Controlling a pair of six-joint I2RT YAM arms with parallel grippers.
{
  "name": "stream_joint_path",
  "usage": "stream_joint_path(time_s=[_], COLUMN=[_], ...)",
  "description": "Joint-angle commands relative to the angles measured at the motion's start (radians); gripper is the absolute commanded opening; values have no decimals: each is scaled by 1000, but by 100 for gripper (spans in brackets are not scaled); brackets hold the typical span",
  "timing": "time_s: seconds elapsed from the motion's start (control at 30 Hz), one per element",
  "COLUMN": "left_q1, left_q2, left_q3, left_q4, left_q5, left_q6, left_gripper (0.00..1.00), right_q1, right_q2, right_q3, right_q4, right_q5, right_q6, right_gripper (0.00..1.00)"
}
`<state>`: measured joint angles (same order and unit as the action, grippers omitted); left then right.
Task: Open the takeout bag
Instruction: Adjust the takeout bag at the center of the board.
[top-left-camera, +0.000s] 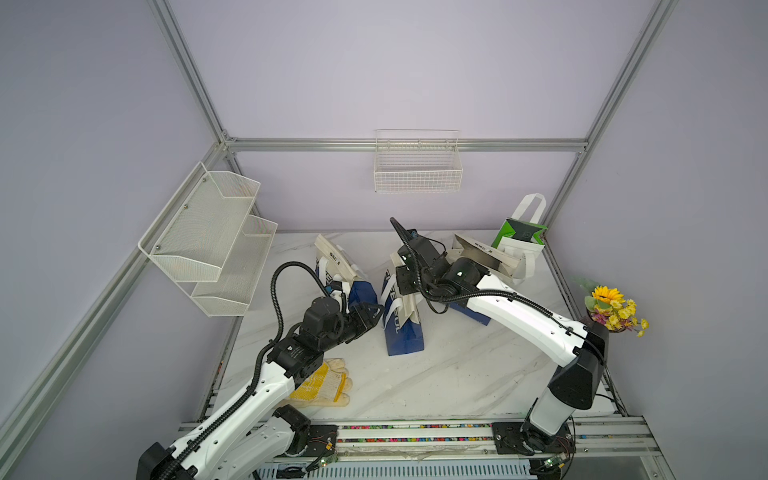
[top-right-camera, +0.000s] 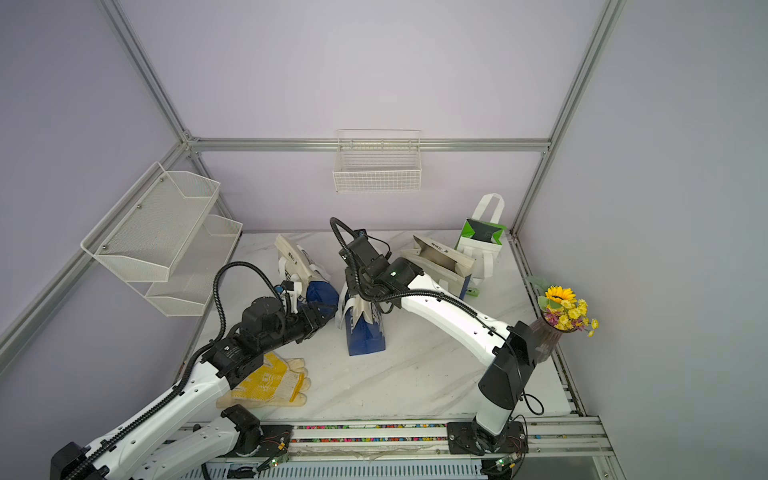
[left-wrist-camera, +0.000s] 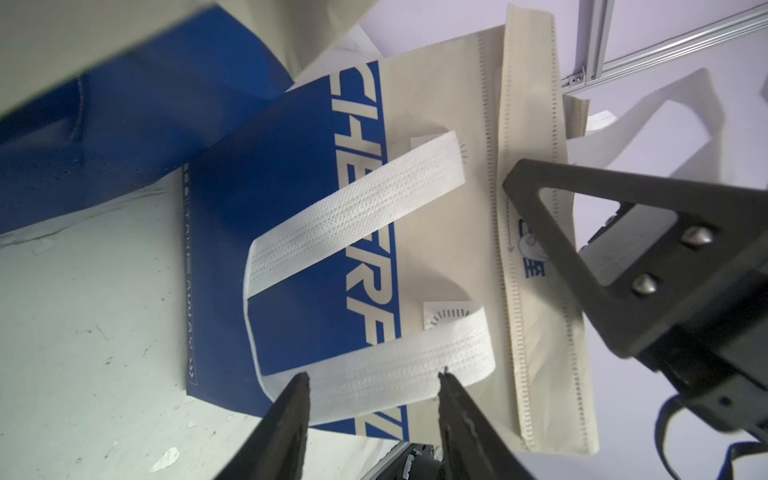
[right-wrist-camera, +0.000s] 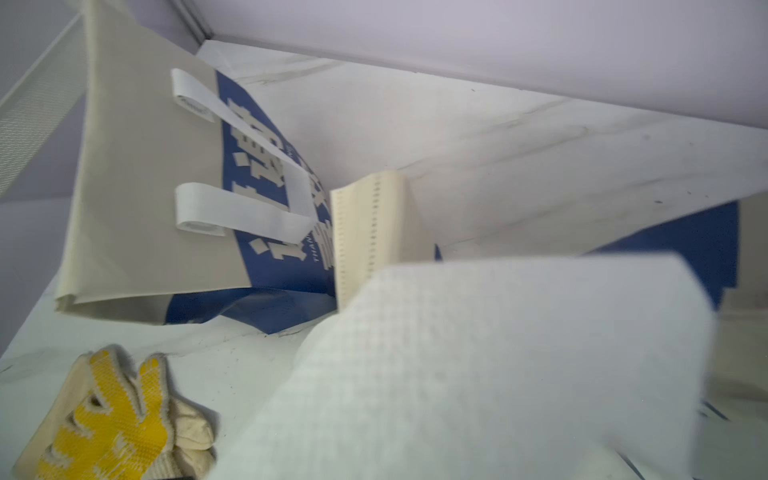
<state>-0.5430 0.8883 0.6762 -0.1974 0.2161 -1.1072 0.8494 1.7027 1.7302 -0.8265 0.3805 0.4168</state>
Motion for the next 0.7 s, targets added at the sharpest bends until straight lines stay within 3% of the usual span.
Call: stream_joint_path(time_s=[0.0, 0.1, 0.3, 0.4, 0.47, 0.53, 0.6, 0.67], left_q1=[11, 18, 41, 50, 57, 65, 70, 69], left_q2=[-22, -36, -48, -46, -36, -25, -11, 11], left_q3=[24, 33, 40, 45, 66, 99, 134, 168], left_q4=[25, -17, -64, -80, -104, -125, -131, -128], left_q5=[-8, -14, 6, 17, 24, 38, 43, 51], left_q6=[22, 37, 65, 63, 60, 59, 49, 43], left_gripper=[53, 54, 56, 58, 58, 58, 58, 58], right_q1=[2, 3, 2, 4, 5, 5, 13, 26], right_q2=[-95, -210, -476, -533, -555, -543, -469, -364], right_q3=[49, 12, -179, -211, -179, -114, -44, -3], right_q4=[-125, -203, -241, -347, -395, -378, -329, -255], right_q5=[232, 305, 154, 167, 161, 79, -18, -97], right_q6=[7, 32, 74, 154, 184, 166, 148, 134], right_gripper=[65, 76, 84, 88, 83, 75, 66, 66])
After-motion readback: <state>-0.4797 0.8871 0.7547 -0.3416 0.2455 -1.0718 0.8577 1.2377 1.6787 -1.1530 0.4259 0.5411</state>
